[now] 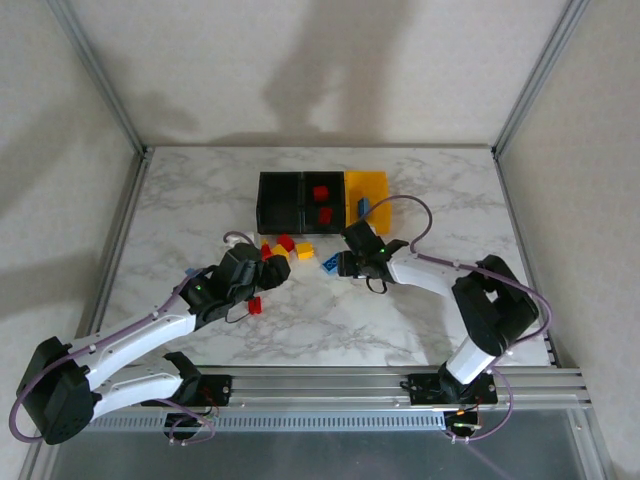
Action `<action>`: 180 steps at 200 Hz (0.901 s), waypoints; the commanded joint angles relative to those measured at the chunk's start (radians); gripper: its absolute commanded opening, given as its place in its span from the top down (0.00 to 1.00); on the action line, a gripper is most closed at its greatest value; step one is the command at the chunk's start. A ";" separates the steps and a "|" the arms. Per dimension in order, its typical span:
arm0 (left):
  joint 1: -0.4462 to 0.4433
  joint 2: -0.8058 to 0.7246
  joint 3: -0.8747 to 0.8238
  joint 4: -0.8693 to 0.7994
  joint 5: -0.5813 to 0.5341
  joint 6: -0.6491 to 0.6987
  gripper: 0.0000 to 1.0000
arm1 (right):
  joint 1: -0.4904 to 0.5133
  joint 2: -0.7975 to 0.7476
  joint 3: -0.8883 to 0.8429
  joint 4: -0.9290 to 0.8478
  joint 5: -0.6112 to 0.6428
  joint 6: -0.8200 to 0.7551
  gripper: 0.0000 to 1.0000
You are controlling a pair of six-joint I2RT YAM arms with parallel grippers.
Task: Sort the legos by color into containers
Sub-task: Pick up the lego from the center of the table.
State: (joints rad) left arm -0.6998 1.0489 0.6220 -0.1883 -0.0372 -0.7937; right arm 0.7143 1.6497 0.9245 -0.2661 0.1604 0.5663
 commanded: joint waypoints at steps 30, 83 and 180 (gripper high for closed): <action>-0.009 -0.003 -0.019 0.014 -0.010 -0.019 0.39 | -0.042 0.093 0.057 0.043 -0.024 -0.049 0.50; -0.010 0.003 -0.017 0.013 -0.013 -0.022 0.39 | -0.044 0.091 0.068 0.027 -0.031 -0.059 0.72; -0.010 0.020 0.026 0.068 -0.007 -0.033 0.39 | -0.182 -0.102 0.239 -0.142 -0.019 -0.132 0.74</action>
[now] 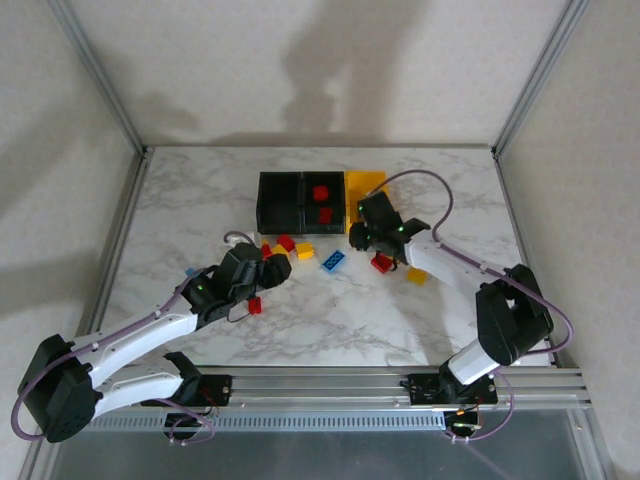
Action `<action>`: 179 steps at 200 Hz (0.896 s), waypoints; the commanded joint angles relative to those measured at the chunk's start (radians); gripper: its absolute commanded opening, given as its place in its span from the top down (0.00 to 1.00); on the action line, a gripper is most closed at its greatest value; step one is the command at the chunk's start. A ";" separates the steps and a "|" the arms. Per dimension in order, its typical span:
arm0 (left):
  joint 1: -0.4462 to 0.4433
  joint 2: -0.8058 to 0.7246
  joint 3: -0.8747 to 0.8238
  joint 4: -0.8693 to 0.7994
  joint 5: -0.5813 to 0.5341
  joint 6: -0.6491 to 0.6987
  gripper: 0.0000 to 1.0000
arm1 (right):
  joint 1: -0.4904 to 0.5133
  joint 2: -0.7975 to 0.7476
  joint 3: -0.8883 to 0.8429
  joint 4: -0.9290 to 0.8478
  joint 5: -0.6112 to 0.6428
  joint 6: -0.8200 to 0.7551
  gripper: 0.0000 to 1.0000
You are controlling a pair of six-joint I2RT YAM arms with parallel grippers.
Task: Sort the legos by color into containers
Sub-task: Pick up the lego from the center of the table, then place the lego in the container.
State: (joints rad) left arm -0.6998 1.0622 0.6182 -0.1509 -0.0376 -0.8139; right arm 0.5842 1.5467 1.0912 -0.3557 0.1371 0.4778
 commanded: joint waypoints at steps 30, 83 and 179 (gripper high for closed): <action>-0.010 0.013 0.059 0.045 -0.006 -0.017 0.39 | -0.108 0.082 0.167 -0.050 -0.012 -0.061 0.73; -0.009 0.033 0.083 0.035 -0.010 -0.015 0.39 | -0.163 0.303 0.357 -0.055 -0.063 -0.080 0.73; -0.009 0.039 0.074 0.007 -0.031 -0.010 0.39 | -0.177 0.502 0.484 -0.035 -0.115 -0.056 0.62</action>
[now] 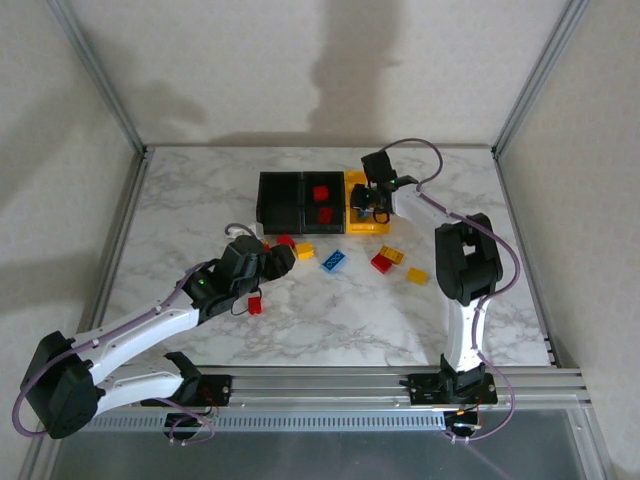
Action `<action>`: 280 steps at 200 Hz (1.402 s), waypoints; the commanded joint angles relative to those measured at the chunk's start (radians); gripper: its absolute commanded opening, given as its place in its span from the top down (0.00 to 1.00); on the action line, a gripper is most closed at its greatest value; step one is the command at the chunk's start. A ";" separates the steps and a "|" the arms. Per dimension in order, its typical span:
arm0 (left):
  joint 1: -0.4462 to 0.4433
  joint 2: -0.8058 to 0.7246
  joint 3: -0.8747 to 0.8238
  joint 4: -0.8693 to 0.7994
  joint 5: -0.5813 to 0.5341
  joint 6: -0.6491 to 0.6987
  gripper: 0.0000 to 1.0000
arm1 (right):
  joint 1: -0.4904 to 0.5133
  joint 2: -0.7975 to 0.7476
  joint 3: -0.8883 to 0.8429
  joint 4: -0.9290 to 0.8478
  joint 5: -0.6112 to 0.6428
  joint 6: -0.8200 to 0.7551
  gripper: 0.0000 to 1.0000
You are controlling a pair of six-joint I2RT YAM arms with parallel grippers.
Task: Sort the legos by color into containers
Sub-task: Place the lego in the container, then pick up the lego from the center of the table.
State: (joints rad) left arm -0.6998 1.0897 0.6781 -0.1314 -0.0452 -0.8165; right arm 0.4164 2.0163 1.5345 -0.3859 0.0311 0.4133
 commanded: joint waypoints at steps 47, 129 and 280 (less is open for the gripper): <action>-0.009 0.030 0.009 0.000 -0.021 -0.007 0.39 | -0.008 0.027 0.055 -0.006 -0.004 0.012 0.54; -0.007 0.050 0.016 -0.030 -0.029 -0.017 0.39 | -0.004 -0.195 -0.092 0.032 0.000 0.006 0.51; 0.051 0.182 0.100 -0.215 -0.153 -0.020 0.34 | 0.097 -0.735 -0.593 0.061 -0.002 0.075 0.47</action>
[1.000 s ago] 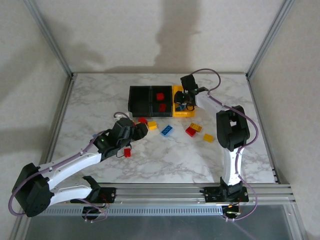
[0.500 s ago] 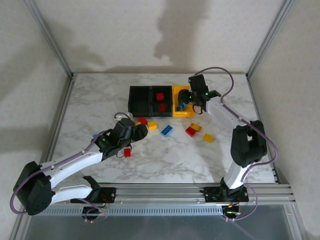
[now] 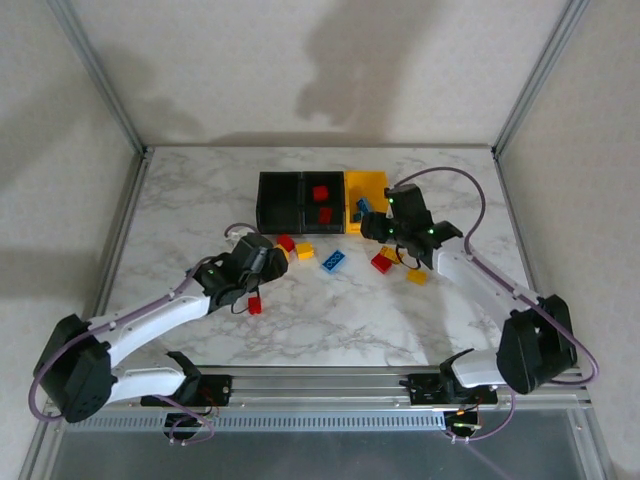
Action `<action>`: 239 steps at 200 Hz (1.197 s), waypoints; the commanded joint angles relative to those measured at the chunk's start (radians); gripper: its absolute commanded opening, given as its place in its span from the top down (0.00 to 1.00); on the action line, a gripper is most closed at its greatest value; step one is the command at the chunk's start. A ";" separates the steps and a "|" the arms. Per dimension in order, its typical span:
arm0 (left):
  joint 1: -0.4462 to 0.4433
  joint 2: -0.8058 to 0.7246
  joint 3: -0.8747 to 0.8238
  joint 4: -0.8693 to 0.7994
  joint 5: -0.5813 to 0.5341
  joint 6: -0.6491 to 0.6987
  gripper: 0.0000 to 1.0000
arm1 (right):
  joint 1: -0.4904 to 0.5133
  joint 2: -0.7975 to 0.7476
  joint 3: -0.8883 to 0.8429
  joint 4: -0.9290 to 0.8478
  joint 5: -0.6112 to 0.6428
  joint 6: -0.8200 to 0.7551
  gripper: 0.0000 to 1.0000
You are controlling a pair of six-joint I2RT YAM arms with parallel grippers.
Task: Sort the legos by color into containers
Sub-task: Pick up the lego from the center of the table.
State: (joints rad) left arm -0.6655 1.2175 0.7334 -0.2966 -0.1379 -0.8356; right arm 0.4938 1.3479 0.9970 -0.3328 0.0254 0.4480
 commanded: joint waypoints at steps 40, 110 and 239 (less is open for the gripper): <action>0.087 0.161 0.105 -0.042 -0.084 0.064 0.35 | 0.031 -0.155 -0.157 0.008 0.014 0.078 0.47; 0.124 0.419 0.296 -0.089 -0.117 0.128 0.40 | 0.031 -0.227 -0.209 -0.009 0.023 0.114 0.47; 0.156 0.539 0.330 -0.069 -0.115 0.141 0.61 | 0.031 -0.281 -0.199 -0.048 0.058 0.109 0.47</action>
State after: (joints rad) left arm -0.5190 1.7466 1.0401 -0.3523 -0.2367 -0.7059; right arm 0.5179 1.0859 0.7952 -0.3637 0.0578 0.5545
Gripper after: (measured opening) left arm 0.400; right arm 0.527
